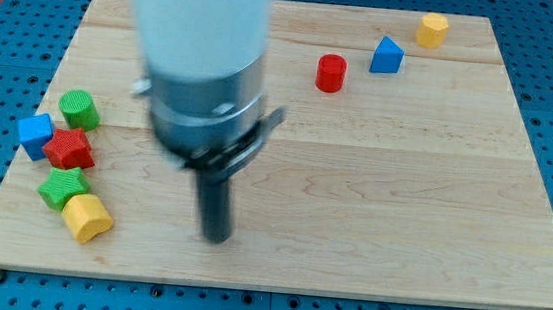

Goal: Move the green star diagonally top right to the yellow heart

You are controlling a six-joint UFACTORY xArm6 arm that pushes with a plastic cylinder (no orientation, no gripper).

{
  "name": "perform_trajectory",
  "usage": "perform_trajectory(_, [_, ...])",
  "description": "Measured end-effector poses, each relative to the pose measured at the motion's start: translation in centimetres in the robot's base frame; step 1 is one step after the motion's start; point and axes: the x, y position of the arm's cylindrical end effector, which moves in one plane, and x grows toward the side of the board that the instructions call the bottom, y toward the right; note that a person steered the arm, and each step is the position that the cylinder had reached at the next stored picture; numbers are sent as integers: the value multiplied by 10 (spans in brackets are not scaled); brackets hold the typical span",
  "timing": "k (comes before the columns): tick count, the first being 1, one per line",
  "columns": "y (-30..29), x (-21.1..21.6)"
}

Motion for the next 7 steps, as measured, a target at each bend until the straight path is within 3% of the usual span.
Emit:
perform_trajectory(2, [-93, 27])
perform_trajectory(4, [-182, 0])
perform_trajectory(5, [-158, -50])
perform_trajectory(7, [-75, -64])
